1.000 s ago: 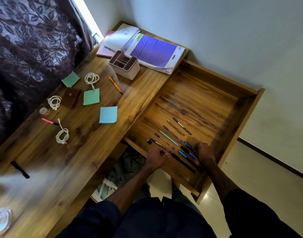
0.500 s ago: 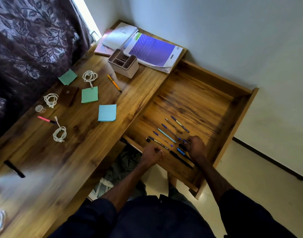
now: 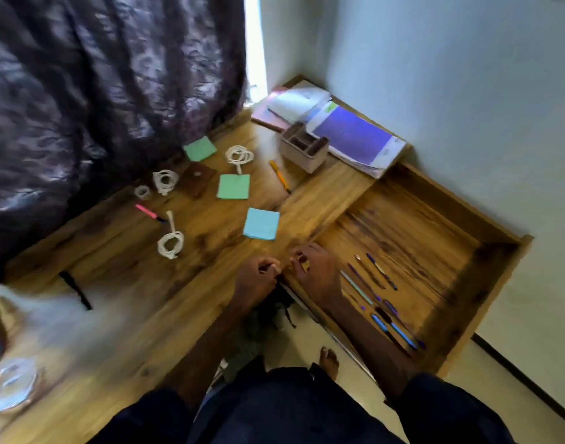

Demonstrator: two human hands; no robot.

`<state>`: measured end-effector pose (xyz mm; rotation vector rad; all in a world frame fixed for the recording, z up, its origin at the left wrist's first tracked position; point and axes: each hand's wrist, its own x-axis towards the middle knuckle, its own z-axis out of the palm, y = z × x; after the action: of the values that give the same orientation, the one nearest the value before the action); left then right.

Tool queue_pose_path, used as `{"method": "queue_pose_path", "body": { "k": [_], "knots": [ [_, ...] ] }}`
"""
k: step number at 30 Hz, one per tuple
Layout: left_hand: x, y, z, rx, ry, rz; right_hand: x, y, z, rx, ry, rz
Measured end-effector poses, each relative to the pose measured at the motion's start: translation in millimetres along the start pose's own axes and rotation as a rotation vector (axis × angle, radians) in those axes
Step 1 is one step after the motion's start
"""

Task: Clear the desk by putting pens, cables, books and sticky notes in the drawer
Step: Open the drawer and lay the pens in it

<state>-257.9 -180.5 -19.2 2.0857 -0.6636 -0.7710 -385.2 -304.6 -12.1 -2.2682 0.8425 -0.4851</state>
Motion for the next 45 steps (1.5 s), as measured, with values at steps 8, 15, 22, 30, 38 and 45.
{"method": "queue_pose_path", "body": {
  "k": [8,15,22,30,38,45],
  "knots": [
    [-6.3,-108.4,-153.5,-0.096,0.266,-0.267,33.9,-119.3,140.4,-0.011,-0.293,-0.133],
    [-42.1,-181.2,-239.5,0.05,0.489,-0.455,41.7,-192.8,238.8,-0.108,-0.541,-0.2],
    [-57.8,-230.7,-295.7,0.153,0.745,-0.492,54.2,-232.4,282.9,-0.343,-0.774,-0.319],
    [-21.5,-238.1,-346.3,0.192,0.69,-0.74,93.5,-251.1,311.1,-0.202,-0.713,-0.269],
    [1.3,-231.5,-343.2,0.088,0.63,-0.578,197.2,-257.3,316.6,-0.369,-0.291,-0.113],
    [22.3,-198.6,-336.4,0.02,0.527,-0.497,213.9,-247.1,328.7,-0.502,-0.401,-0.061]
  ]
}}
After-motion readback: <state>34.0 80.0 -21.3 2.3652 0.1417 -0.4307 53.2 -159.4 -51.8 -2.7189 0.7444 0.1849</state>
